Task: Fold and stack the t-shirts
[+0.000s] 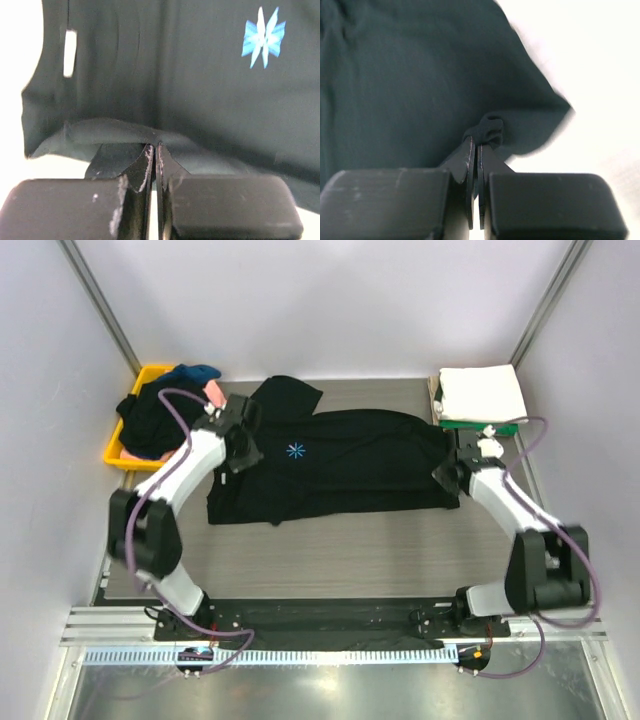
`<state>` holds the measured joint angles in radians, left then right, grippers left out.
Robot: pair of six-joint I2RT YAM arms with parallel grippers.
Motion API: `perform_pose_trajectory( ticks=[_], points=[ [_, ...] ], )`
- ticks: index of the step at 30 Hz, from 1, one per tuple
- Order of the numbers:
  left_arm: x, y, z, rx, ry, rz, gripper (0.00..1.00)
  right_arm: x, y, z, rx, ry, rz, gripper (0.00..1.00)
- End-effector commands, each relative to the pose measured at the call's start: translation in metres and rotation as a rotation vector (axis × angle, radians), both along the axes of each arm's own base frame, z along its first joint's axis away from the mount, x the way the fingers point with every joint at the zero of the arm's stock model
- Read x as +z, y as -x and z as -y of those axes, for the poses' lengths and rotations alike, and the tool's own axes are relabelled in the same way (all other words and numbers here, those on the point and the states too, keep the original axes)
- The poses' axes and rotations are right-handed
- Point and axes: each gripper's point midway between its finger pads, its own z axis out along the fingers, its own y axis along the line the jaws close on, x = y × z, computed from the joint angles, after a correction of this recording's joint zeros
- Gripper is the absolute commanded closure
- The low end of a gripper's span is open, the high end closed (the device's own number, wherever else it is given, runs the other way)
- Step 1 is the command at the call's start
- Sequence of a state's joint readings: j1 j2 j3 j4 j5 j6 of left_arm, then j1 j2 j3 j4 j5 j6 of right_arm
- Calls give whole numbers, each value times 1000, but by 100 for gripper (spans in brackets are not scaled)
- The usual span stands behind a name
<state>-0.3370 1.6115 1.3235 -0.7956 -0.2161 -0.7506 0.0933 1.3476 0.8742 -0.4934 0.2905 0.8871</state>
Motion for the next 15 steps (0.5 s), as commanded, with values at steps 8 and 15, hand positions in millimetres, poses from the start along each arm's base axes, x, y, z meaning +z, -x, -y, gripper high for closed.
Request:
perform_pose_trajectory(
  ticks=[8, 15],
  points=[
    [-7, -101, -16, -93, 22, -141, 32, -24, -120, 20, 118, 3, -76, 16],
    [3, -19, -44, 6, -11, -65, 27, -3, -60, 41, 71, 70, -19, 0]
  ],
)
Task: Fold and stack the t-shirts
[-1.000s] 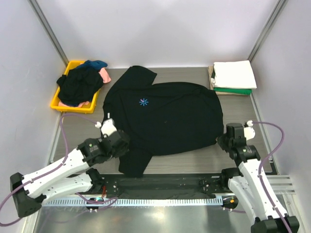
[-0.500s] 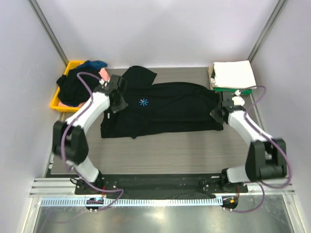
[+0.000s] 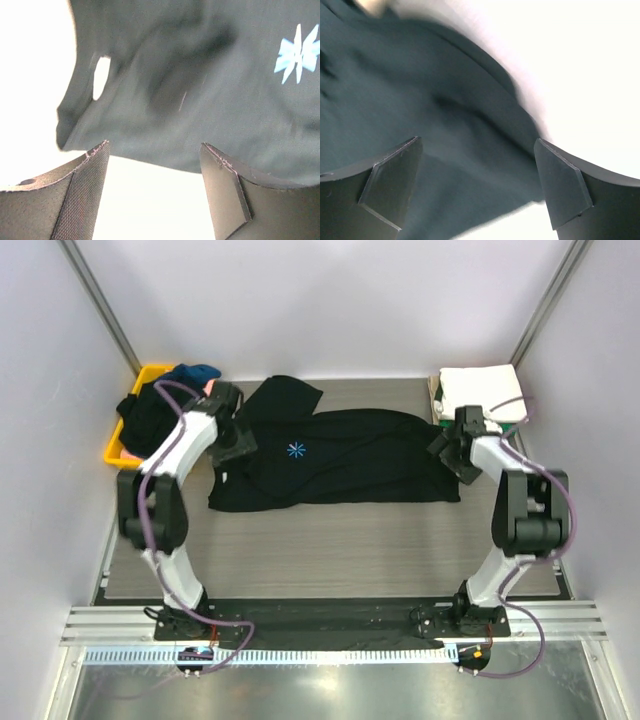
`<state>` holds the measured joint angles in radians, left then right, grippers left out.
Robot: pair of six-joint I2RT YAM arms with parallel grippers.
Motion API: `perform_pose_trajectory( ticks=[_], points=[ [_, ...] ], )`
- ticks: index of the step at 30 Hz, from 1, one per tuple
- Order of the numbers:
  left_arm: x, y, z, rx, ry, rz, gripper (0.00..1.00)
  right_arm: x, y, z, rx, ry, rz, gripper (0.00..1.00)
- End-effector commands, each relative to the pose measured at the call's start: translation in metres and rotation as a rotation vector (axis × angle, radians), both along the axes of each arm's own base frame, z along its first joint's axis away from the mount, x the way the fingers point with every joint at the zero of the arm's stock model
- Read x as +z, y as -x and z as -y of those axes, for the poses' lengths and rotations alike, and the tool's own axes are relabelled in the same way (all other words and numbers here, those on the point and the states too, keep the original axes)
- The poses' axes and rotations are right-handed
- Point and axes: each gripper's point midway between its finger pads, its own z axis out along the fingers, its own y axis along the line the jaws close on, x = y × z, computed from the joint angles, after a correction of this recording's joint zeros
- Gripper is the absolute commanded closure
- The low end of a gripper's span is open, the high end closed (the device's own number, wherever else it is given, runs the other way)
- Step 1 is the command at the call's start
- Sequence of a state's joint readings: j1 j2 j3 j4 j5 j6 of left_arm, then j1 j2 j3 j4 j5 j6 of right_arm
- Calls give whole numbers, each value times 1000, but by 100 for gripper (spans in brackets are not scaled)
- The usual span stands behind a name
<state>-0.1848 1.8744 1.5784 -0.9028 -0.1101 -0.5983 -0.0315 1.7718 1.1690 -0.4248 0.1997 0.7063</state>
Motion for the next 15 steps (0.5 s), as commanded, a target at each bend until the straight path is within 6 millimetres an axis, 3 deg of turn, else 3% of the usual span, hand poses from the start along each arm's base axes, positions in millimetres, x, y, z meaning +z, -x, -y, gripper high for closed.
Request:
perform_pose_trajectory(
  ticks=[1, 2, 3, 4, 5, 6, 8, 9, 15],
  points=[
    [42, 31, -9, 50, 14, 161, 27, 39, 30, 7, 2, 43, 102, 0],
    [40, 41, -11, 64, 21, 171, 27, 26, 47, 6, 4, 37, 81, 0],
    [18, 61, -15, 98, 27, 130, 27, 35, 54, 5, 5, 30, 119, 0],
    [29, 63, -13, 109, 57, 198, 26, 30, 61, 4, 8, 22, 115, 0],
    [21, 70, -13, 122, 68, 195, 26, 18, 73, 2, 10, 10, 93, 0],
    [3, 84, -14, 148, 79, 168, 25, 19, 76, -3, 29, -14, 109, 1],
    [-2, 85, -13, 172, 102, 211, 25, 4, 86, -6, 41, -36, 91, 4],
    [-17, 93, -16, 184, 97, 183, 25, 1, 87, -12, 62, -63, 91, 5],
    [-44, 90, -18, 222, 106, 174, 25, -20, 88, -18, 87, -95, 64, 16]
  ],
)
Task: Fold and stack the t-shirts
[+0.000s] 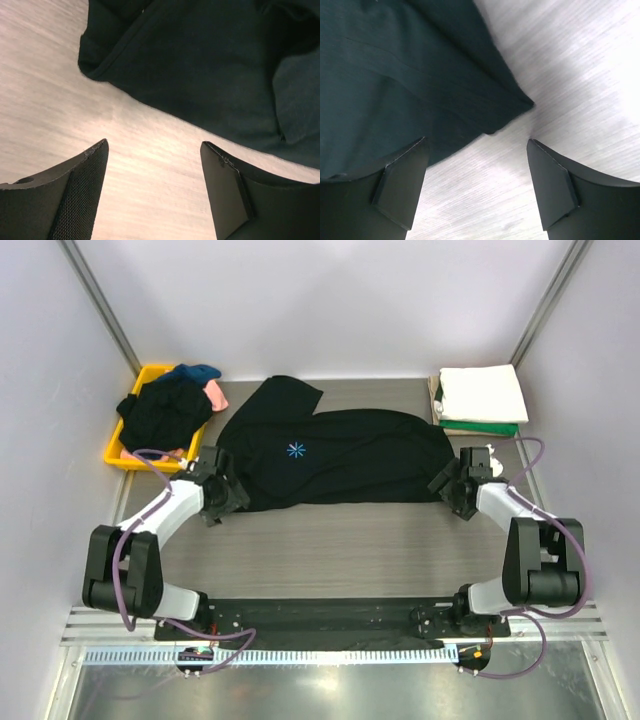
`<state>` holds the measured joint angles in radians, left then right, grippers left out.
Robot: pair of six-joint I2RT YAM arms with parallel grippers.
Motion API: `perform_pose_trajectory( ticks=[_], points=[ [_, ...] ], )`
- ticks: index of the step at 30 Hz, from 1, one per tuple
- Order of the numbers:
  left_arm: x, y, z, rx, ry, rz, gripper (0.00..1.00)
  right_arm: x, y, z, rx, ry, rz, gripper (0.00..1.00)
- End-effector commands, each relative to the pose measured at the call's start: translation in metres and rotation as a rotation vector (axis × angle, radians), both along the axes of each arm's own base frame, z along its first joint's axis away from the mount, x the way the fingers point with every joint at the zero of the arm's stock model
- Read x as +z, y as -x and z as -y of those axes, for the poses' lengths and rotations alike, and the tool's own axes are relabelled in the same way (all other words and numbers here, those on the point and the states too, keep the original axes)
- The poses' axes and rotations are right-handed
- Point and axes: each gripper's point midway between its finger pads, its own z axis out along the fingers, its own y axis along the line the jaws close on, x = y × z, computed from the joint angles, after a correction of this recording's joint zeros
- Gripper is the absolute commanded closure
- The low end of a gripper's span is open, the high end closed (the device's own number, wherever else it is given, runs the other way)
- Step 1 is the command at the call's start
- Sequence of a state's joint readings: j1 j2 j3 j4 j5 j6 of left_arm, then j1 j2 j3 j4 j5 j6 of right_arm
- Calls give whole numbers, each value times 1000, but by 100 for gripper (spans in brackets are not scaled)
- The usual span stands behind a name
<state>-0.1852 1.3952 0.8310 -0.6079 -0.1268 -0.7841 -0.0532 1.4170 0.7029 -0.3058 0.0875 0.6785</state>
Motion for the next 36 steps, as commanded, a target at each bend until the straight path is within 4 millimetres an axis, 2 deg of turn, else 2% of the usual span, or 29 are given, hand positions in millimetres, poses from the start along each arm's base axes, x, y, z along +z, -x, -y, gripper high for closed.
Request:
perform_pose_trajectory(
  ticks=[1, 5, 11, 14, 15, 17, 18, 19, 20, 21, 22, 23, 24, 25, 27, 28, 29, 30, 31, 32, 33, 34, 35, 36],
  points=[
    [6, -34, -1, 59, 27, 130, 25, 0, -16, -3, 26, -18, 53, 17],
    [-2, -38, -7, 87, 10, 132, 26, -5, -23, 4, 10, -6, 62, 21],
    [-18, -46, -15, 135, -25, 125, 26, -11, -31, 9, 7, -16, 65, 39],
    [-27, -54, -20, 156, -58, 125, 32, -13, -34, 15, 0, 2, 58, 63],
    [-30, -57, -24, 165, -75, 122, 44, -16, -34, 17, -2, 8, 47, 77],
    [-36, -64, -25, 162, -91, 111, 63, -15, -39, 22, -8, 13, 48, 86],
    [-27, -77, -25, 153, -95, 138, 86, -13, -42, 24, -11, 11, 49, 98],
    [-23, -83, -22, 138, -79, 141, 95, -5, -49, 27, -11, 14, 53, 99],
    [-10, -93, -22, 137, -71, 168, 100, 2, -53, 29, -12, 23, 56, 99],
    [13, -105, -21, 136, -67, 196, 100, 12, -57, 32, -20, 36, 65, 99],
    [34, -114, -21, 136, -66, 233, 100, 41, -70, 34, -22, 41, 109, 99],
    [62, -121, -21, 143, -56, 286, 100, 60, -78, 34, -20, 44, 147, 99],
    [79, -117, -23, 147, -59, 281, 100, 82, -85, 35, -13, 53, 190, 99],
    [126, -133, -22, 158, -38, 375, 100, 130, -95, 40, -24, 81, 275, 99],
    [180, -123, -33, 189, -36, 454, 100, 172, -92, 59, -73, 123, 341, 99],
    [202, -121, -38, 206, -33, 498, 100, 186, -87, 60, -73, 94, 372, 99],
    [220, -108, -46, 227, -37, 531, 100, 195, -79, 64, -80, 80, 397, 99],
    [222, -101, -49, 235, -44, 533, 100, 190, -72, 71, -98, 64, 386, 99],
    [223, -93, -51, 237, -51, 533, 100, 164, -60, 62, -80, 8, 332, 99],
    [201, -82, -53, 236, -64, 481, 100, 151, -52, 59, -80, -22, 310, 99],
    [197, -70, -53, 234, -52, 473, 100, 136, -44, 57, -87, -50, 281, 99],
    [180, -60, -54, 236, -47, 438, 100, 107, -31, 57, -101, -72, 237, 99],
    [145, -42, -56, 246, -46, 361, 100, 94, -24, 57, -107, -76, 217, 99],
    [131, -33, -52, 248, -19, 346, 100, 83, -16, 58, -116, -76, 199, 99]
  ],
)
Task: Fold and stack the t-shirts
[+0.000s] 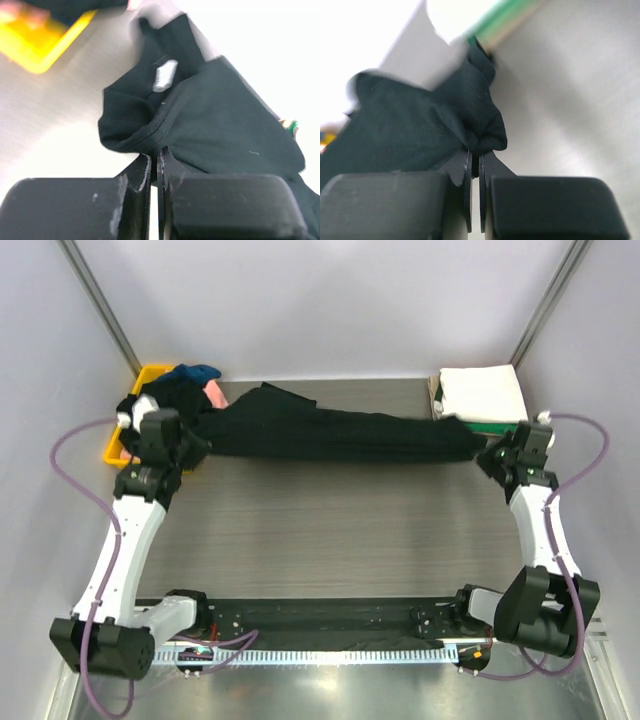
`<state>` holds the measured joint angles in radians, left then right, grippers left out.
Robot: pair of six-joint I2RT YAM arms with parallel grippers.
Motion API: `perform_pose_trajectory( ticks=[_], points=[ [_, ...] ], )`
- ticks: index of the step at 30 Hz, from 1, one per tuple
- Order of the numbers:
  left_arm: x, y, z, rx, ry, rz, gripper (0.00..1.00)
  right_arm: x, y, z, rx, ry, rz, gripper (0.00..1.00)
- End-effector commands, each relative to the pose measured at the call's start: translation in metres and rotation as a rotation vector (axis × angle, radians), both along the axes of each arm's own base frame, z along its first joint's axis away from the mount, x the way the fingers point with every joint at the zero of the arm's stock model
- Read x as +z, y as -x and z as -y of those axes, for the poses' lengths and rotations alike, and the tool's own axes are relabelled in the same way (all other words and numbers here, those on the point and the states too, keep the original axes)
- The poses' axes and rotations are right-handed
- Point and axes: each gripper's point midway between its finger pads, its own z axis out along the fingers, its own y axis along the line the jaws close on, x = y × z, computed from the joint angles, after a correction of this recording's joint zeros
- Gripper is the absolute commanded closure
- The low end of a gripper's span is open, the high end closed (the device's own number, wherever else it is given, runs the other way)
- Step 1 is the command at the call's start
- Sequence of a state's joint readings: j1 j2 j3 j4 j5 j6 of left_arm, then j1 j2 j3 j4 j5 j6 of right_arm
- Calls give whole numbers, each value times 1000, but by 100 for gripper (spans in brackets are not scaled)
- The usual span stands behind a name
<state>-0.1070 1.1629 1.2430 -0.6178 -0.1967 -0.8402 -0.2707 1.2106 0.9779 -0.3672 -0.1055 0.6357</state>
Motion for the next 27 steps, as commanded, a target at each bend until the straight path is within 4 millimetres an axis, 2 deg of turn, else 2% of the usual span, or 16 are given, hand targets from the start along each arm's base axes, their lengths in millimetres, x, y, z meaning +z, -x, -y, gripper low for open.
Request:
perform_pose_trajectory(
  ticks=[1, 2, 3, 4, 6, 10, 11, 16, 17, 19, 20, 23, 25, 27],
  points=[
    [-104, 57, -27, 99, -27, -283, 100, -105, 52, 14, -82, -71, -274, 99],
    [-112, 66, -27, 103, -20, -290, 100, -112, 59, 16, -86, -75, -290, 99],
    [-141, 83, -28, 112, -12, -343, 100, -116, 65, 18, -95, -82, -292, 99],
    [-142, 92, -27, 111, -5, -325, 100, -126, 76, 17, -101, -93, -315, 99],
    [-167, 112, -28, 122, 6, -381, 100, -127, 86, 15, -104, -103, -303, 99],
    [-181, 134, -28, 147, 33, -395, 100, -116, 100, 8, -119, -112, -265, 97],
    [-178, 137, -27, 148, 44, -384, 100, -114, 103, 7, -121, -114, -262, 86],
    [-177, 148, -26, 183, 88, -373, 100, -107, 117, 3, -152, -125, -259, 55],
    [-177, 152, -27, 194, 91, -372, 98, -105, 119, 4, -166, -124, -249, 42],
    [-175, 154, -27, 205, 102, -365, 88, -110, 127, 5, -201, -131, -262, 27],
    [-173, 156, -27, 209, 108, -367, 67, -109, 129, 5, -215, -131, -255, 17],
    [-156, 158, -27, 214, 120, -315, 30, -108, 134, 9, -249, -127, -258, 12],
    [-141, 158, -29, 219, 121, -253, 27, -95, 129, 8, -233, -120, -212, 12],
    [-127, 154, -29, 185, 103, -192, 27, -77, 119, -2, -164, -138, -141, 14]
  ],
)
